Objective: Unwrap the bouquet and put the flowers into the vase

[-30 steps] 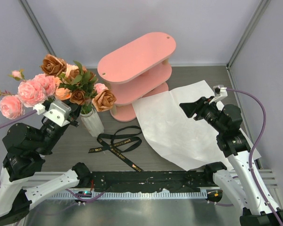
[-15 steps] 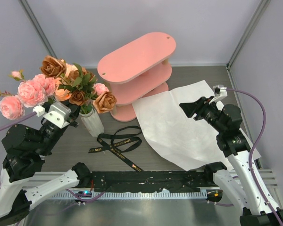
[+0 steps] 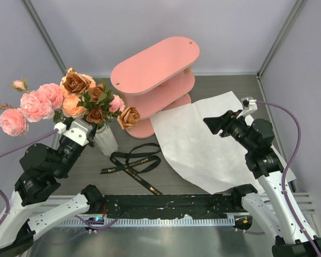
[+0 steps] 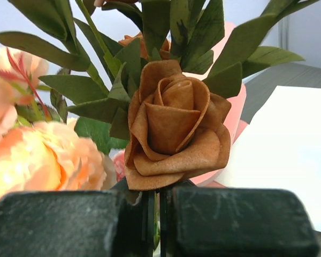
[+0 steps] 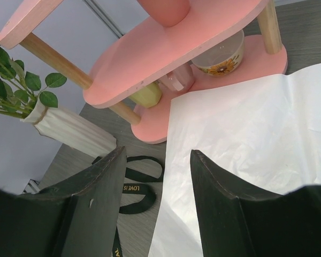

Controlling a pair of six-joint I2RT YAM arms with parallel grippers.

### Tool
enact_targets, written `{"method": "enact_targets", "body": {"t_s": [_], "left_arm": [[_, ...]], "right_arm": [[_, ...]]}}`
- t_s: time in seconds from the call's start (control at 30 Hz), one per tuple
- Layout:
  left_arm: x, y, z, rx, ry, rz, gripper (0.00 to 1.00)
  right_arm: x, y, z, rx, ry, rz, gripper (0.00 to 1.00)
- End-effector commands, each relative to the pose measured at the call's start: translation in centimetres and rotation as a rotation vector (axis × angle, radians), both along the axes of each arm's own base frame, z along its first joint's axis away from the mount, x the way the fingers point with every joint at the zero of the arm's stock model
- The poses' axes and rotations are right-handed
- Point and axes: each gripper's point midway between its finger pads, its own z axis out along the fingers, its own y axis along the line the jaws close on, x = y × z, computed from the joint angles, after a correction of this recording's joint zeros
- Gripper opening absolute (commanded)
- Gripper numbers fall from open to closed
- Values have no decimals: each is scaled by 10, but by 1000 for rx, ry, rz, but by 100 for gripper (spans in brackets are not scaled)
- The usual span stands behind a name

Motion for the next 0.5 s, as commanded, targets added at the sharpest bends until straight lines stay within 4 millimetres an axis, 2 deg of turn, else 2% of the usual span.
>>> {"method": "enact_targets", "body": {"t_s": [0.0,0.2,0.47], "left_arm": [[3,17,7,-113,-28,82,0],[10,31,-14,-178,-20,173,0],[9,49,-25,-260,-24,242,0]], "right_arm": [[0,2,8,17,-35,11,57],[0,3,8,20,-33,13,57],[-1,3,7,29,-29,13,56]]}}
